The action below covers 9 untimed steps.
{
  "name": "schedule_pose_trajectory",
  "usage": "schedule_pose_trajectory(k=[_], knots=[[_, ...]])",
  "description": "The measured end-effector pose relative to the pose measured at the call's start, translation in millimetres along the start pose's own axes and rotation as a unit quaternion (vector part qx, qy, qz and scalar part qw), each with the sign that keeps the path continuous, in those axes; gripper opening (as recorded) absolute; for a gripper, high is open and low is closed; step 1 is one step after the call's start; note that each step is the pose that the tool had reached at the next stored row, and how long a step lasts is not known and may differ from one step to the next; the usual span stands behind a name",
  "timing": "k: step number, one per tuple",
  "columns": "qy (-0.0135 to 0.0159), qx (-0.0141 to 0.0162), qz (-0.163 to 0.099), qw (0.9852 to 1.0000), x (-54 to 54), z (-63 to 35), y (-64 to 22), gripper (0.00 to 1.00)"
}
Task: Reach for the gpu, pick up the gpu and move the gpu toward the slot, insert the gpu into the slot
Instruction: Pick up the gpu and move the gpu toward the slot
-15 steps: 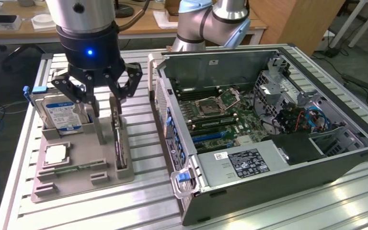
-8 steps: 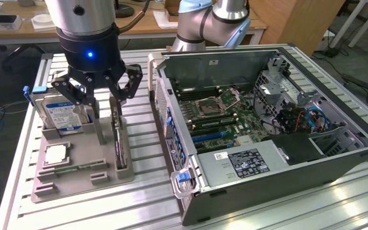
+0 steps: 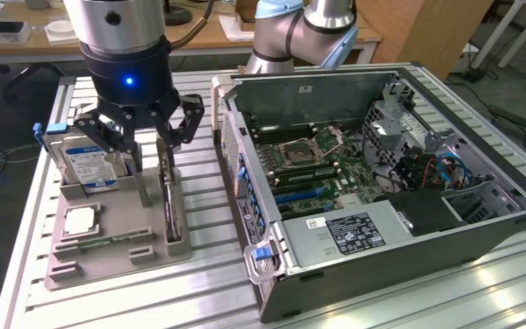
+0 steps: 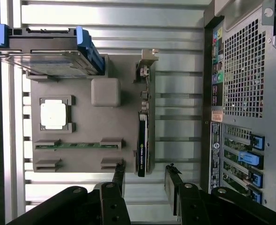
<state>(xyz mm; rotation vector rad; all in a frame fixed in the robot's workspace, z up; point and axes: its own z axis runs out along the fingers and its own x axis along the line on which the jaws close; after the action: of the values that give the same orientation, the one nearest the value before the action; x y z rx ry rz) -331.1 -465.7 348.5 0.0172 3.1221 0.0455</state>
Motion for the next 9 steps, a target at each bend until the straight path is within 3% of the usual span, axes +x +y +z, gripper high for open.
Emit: schedule_pose_trajectory(k=[9], knots=[[0.0000,0.0000,0.000,1.0000,0.0,1.4,-3.1,0.47]])
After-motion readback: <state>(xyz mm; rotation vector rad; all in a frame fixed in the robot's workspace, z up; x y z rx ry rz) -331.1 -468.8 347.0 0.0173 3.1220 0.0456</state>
